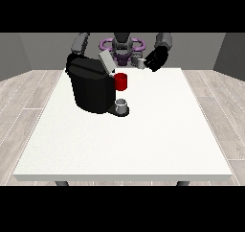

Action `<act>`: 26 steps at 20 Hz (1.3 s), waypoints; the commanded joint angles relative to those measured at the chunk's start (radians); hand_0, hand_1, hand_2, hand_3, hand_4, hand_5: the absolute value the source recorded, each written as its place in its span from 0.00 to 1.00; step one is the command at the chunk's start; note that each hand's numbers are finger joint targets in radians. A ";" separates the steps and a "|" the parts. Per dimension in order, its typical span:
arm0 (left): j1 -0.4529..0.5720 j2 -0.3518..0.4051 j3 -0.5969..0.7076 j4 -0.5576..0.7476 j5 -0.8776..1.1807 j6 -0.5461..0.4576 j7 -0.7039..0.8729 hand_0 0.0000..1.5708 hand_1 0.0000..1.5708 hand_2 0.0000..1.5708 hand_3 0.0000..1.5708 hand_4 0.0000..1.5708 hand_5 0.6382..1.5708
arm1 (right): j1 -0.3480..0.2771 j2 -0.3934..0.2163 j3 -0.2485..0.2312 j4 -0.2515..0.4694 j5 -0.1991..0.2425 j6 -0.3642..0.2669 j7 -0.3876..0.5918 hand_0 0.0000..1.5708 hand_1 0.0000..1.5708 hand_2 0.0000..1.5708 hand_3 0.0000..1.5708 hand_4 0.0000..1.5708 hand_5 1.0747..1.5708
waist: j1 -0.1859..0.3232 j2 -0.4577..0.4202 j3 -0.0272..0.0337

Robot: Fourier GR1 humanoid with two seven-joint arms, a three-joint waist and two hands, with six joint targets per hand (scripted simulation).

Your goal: Insert the coffee pod into the coffee machine and close the lid

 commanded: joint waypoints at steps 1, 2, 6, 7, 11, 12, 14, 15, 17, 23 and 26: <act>-0.011 -0.031 -0.006 -0.053 0.004 -0.025 0.058 0.96 0.96 0.94 0.89 0.40 1.00 | 0.017 -0.047 -0.016 0.009 -0.004 0.032 -0.017 0.00 0.00 0.00 0.00 0.19 1.00 | 0.003 -0.021 0.0001; -0.058 -0.001 0.013 -0.035 0.003 -0.032 0.068 0.93 0.93 0.93 0.89 0.40 1.00 | 0.026 -0.026 -0.001 -0.005 0.004 0.028 -0.057 0.00 0.00 0.00 0.00 0.20 1.00 | -0.028 0.004 0.0001; -0.188 -0.067 0.067 -0.060 0.079 -0.061 0.174 0.87 0.87 0.90 0.87 0.42 1.00 | -0.052 -0.024 -0.035 0.055 -0.003 -0.007 -0.066 0.00 0.00 0.00 0.00 0.11 1.00 | -0.005 0.051 0.0006; -0.149 -0.005 0.092 -0.035 0.075 -0.044 0.113 0.89 0.89 0.91 0.87 0.42 1.00 | -0.007 -0.047 -0.022 -0.010 -0.032 0.066 -0.041 0.00 0.00 0.00 0.00 0.13 1.00 | -0.059 0.043 0.0000; -0.235 0.022 0.104 -0.022 0.062 -0.031 0.130 0.95 0.95 0.93 0.79 0.40 1.00 | -0.087 -0.036 -0.018 -0.027 -0.034 0.044 -0.017 0.00 0.00 0.00 0.00 0.14 1.00 | -0.084 0.114 -0.0001; -0.216 -0.016 0.101 -0.022 0.068 -0.014 0.165 0.96 0.96 0.94 0.72 0.40 1.00 | -0.072 -0.028 -0.014 -0.022 -0.028 0.030 -0.007 0.00 0.00 0.00 0.00 0.13 1.00 | -0.072 0.090 0.0000; -0.243 0.044 0.138 0.022 0.068 -0.010 0.157 0.86 0.86 0.89 0.84 0.39 1.00 | -0.086 0.000 0.012 -0.069 -0.022 0.016 0.013 0.00 0.00 0.00 0.00 0.15 1.00 | -0.115 0.127 -0.0003; -0.228 0.024 0.149 0.032 0.070 0.045 0.123 0.86 0.86 0.90 0.86 0.38 1.00 | -0.111 -0.028 0.008 -0.091 -0.028 0.043 0.004 0.00 0.00 0.00 0.00 0.15 1.00 | -0.147 0.178 -0.0006; -0.278 0.037 0.160 0.031 0.076 0.035 0.158 0.90 0.90 0.92 0.87 0.41 1.00 | -0.088 -0.041 -0.004 -0.059 -0.050 0.090 -0.021 0.00 0.00 0.00 0.00 0.09 1.00 | -0.148 0.181 -0.0001; -0.329 0.046 0.166 0.030 0.088 0.037 0.158 0.89 0.89 0.92 0.90 0.39 1.00 | -0.098 -0.068 -0.004 0.007 -0.038 0.150 -0.143 0.00 0.00 0.00 0.00 0.00 1.00 | -0.114 0.230 0.0004; -0.434 0.103 0.203 0.050 0.101 0.023 0.215 0.96 0.96 0.96 0.91 0.38 1.00 | -0.155 -0.084 0.002 0.020 -0.039 0.183 -0.144 0.00 0.00 0.00 0.00 0.04 1.00 | -0.134 0.283 0.0006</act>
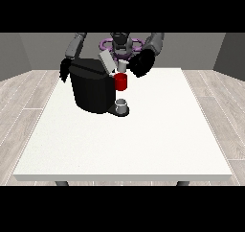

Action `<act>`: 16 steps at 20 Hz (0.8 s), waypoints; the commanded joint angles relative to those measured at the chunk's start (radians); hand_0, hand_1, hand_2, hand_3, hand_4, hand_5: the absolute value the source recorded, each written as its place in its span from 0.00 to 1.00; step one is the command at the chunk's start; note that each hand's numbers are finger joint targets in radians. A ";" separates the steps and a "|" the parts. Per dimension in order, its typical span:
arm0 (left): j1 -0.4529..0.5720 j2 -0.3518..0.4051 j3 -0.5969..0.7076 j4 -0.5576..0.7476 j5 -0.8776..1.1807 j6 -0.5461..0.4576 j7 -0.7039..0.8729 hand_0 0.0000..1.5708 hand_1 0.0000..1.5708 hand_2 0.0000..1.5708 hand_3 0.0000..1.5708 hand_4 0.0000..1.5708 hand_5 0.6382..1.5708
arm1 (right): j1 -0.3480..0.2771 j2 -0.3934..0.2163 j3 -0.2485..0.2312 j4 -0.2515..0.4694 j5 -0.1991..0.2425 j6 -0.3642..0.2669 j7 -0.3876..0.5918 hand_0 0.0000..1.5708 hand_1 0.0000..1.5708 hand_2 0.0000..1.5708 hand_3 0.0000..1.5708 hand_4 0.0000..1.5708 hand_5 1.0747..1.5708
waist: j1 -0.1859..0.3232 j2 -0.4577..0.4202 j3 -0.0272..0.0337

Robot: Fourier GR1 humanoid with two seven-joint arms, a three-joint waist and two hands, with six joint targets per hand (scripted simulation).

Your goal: Insert the coffee pod into the coffee machine and close the lid

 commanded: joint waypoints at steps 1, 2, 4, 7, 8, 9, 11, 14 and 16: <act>-0.010 0.045 0.038 0.053 0.019 -0.001 -0.006 0.92 0.92 0.93 0.88 0.38 1.00 | 0.013 0.002 0.033 -0.034 -0.003 0.043 0.032 0.00 0.00 0.00 0.00 0.10 1.00 | -0.028 -0.003 -0.0004; -0.042 0.019 0.017 0.027 0.001 0.035 0.003 0.93 0.93 0.94 0.89 0.38 1.00 | -0.026 0.015 0.013 0.022 0.009 0.009 -0.030 0.00 0.00 0.00 0.00 0.12 1.00 | -0.007 0.050 0.0000; -0.085 0.011 0.037 0.042 0.023 0.037 0.015 0.93 0.93 0.94 0.88 0.38 1.00 | -0.067 0.031 0.023 0.013 0.015 -0.002 -0.037 0.00 0.00 0.00 0.00 0.19 1.00 | -0.025 0.086 -0.0001; -0.106 0.018 0.034 0.052 0.025 0.025 0.039 0.94 0.94 0.95 0.88 0.40 1.00 | -0.077 -0.008 -0.004 0.051 0.000 0.021 -0.012 0.00 0.00 0.00 0.00 0.17 1.00 | -0.026 0.072 0.0001; -0.091 0.063 0.029 0.053 0.016 -0.001 -0.001 0.93 0.93 0.94 0.85 0.39 1.00 | -0.077 -0.043 -0.031 0.049 -0.032 0.069 -0.021 0.00 0.00 0.00 0.00 0.15 1.00 | -0.030 0.085 0.0001; -0.070 0.064 0.022 0.059 0.008 0.002 -0.009 0.92 0.92 0.93 0.87 0.40 1.00 | -0.044 -0.030 -0.003 0.056 0.004 0.052 -0.036 0.00 0.00 0.00 0.00 0.11 1.00 | -0.023 0.086 0.0000; -0.063 0.095 0.014 0.062 -0.007 0.005 -0.072 0.89 0.89 0.93 0.86 0.42 1.00 | -0.073 -0.009 -0.014 0.035 -0.007 0.027 -0.053 0.00 0.00 0.00 0.00 0.11 1.00 | -0.027 0.133 -0.0002; -0.099 0.091 0.026 0.091 0.003 0.006 -0.048 0.97 0.97 0.97 0.92 0.44 1.00 | -0.123 -0.036 -0.017 0.021 -0.011 0.027 0.032 0.00 0.00 0.00 0.00 0.16 1.00 | -0.050 0.110 -0.0003; -0.123 0.115 0.012 0.090 -0.013 -0.022 -0.004 0.92 0.92 0.94 0.85 0.45 1.00 | -0.113 -0.038 -0.025 0.062 -0.023 0.049 0.030 0.00 0.00 0.00 0.00 0.12 1.00 | -0.043 0.099 0.0002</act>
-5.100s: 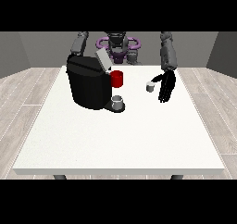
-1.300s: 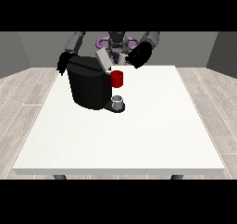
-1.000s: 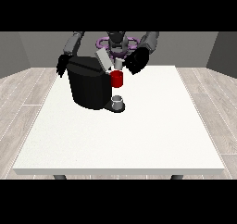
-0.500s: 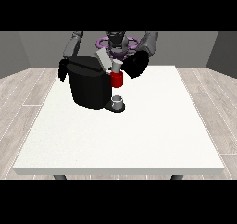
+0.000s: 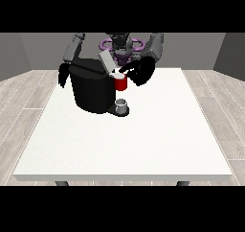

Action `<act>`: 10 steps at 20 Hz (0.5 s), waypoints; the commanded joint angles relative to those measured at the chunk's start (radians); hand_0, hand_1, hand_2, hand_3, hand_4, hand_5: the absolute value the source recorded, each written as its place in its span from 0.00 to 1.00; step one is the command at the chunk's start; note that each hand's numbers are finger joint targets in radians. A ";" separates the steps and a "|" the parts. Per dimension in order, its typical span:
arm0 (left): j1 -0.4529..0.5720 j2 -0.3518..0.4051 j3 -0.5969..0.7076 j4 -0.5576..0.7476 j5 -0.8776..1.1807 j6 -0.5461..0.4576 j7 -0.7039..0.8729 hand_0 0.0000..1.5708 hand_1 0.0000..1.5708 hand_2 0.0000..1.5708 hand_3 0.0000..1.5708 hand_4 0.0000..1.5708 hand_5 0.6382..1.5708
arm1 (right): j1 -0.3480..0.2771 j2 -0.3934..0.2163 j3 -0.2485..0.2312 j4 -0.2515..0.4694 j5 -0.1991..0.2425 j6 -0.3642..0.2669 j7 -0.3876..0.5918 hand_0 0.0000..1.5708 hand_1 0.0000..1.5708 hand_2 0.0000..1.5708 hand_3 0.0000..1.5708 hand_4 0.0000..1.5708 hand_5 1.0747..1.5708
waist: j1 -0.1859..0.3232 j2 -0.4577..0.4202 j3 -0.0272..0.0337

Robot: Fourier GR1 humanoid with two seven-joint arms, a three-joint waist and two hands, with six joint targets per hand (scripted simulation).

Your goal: Insert the coffee pod into the coffee machine and close the lid

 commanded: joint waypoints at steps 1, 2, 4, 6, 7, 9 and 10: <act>-0.024 0.006 0.008 0.001 0.014 -0.006 -0.017 0.90 0.90 0.93 0.86 0.42 1.00 | -0.011 0.016 -0.010 0.047 0.014 -0.026 -0.063 0.00 0.00 0.00 0.00 0.13 1.00 | 0.027 0.038 -0.0001; -0.012 -0.023 0.013 0.021 -0.001 0.074 -0.021 0.92 0.92 0.93 0.87 0.41 1.00 | -0.025 0.005 0.012 -0.001 0.015 -0.006 -0.001 0.00 0.00 0.00 0.00 0.15 1.00 | -0.023 0.040 -0.0006; -0.036 0.003 0.012 0.033 -0.002 0.038 0.023 0.91 0.91 0.93 0.87 0.39 1.00 | -0.008 0.028 0.013 0.016 0.013 -0.020 -0.004 0.00 0.00 0.00 0.00 0.17 1.00 | -0.025 0.004 -0.0003; -0.007 0.035 0.009 0.046 -0.011 0.036 -0.044 0.89 0.89 0.91 0.88 0.38 1.00 | -0.011 0.036 0.022 -0.019 0.018 -0.036 0.016 0.00 0.00 0.00 0.00 0.16 1.00 | -0.022 0.010 -0.0007; -0.019 0.008 0.007 0.016 -0.009 0.064 -0.026 0.91 0.91 0.92 0.89 0.38 1.00 | -0.016 -0.039 -0.020 0.041 -0.004 0.037 -0.031 0.00 0.00 0.00 0.00 0.17 1.00 | -0.016 0.033 -0.0001; -0.030 -0.005 -0.005 0.045 -0.009 0.031 -0.009 0.89 0.89 0.91 0.89 0.40 1.00 | -0.048 0.029 -0.004 0.022 -0.001 -0.043 0.056 0.00 0.00 0.00 0.00 0.16 1.00 | -0.009 -0.008 -0.0005; -0.037 0.004 0.000 0.037 -0.017 0.065 -0.010 0.90 0.90 0.92 0.87 0.40 1.00 | -0.049 -0.034 -0.017 0.031 -0.010 0.031 0.015 0.00 0.00 0.00 0.00 0.15 1.00 | -0.029 0.025 -0.0002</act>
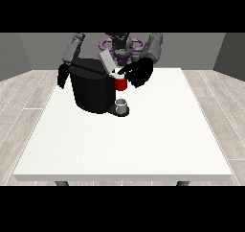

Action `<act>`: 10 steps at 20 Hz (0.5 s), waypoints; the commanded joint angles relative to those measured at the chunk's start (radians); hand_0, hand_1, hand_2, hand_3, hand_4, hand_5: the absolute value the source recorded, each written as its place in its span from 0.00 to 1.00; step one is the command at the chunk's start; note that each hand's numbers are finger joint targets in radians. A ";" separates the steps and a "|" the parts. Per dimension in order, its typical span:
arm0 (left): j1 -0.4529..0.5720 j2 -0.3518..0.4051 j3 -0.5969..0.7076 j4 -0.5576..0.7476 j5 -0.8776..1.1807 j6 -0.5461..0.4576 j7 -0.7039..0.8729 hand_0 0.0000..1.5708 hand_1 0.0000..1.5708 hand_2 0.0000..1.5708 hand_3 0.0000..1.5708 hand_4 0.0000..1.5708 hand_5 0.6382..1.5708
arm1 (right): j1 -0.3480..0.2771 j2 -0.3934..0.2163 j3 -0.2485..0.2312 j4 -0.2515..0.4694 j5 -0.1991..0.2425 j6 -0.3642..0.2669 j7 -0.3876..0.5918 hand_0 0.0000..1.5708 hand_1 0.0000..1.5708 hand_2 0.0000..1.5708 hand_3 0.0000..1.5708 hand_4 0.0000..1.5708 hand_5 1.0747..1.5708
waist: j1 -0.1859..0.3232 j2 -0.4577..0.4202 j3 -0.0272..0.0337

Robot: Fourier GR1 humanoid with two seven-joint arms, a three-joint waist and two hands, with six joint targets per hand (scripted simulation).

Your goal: Insert the coffee pod into the coffee machine and close the lid

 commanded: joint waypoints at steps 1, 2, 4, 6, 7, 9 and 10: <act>-0.011 -0.035 0.000 -0.002 0.005 0.039 -0.008 0.87 0.87 0.88 0.80 0.35 1.00 | -0.013 -0.009 -0.012 0.038 0.008 0.000 -0.042 0.00 0.00 0.00 0.00 0.18 1.00 | 0.008 0.036 -0.0002; -0.025 -0.068 0.000 -0.033 0.029 0.017 0.002 0.55 0.55 0.58 0.56 0.22 1.00 | -0.007 0.013 -0.027 0.088 0.001 -0.015 -0.076 0.00 0.00 0.00 0.00 0.17 1.00 | 0.047 0.009 0.0002; 0.052 -0.120 0.004 -0.045 0.074 -0.010 -0.080 0.00 0.00 0.00 0.00 0.00 1.00 | 0.016 -0.003 -0.053 0.105 -0.028 -0.001 -0.047 0.00 0.00 0.00 0.00 0.21 1.00 | 0.090 -0.027 -0.0002; 0.131 -0.133 0.002 -0.047 0.084 -0.007 -0.153 0.00 0.00 0.00 0.00 0.00 1.00 | 0.064 -0.030 -0.060 0.100 -0.039 0.037 -0.046 0.00 0.00 0.00 0.00 0.22 1.00 | 0.095 -0.064 -0.0007; 0.089 -0.164 -0.002 -0.080 0.108 -0.045 -0.088 0.00 0.00 0.00 0.00 0.00 1.00 | 0.060 -0.009 -0.090 0.190 -0.030 -0.014 -0.115 0.00 0.00 0.00 0.00 0.22 1.00 | 0.161 -0.068 0.0004; 0.208 -0.243 -0.003 -0.089 0.143 -0.042 -0.155 0.00 0.00 0.00 0.00 0.00 1.00 | 0.101 -0.055 -0.121 0.191 -0.067 0.040 -0.097 0.00 0.00 0.00 0.00 0.20 1.00 | 0.189 -0.137 -0.0002; 0.227 -0.243 -0.010 -0.105 0.156 -0.085 -0.141 0.00 0.00 0.00 0.00 0.00 1.00 | 0.144 -0.043 -0.135 0.222 -0.064 0.013 -0.123 0.00 0.00 0.00 0.00 0.14 1.00 | 0.227 -0.200 0.0001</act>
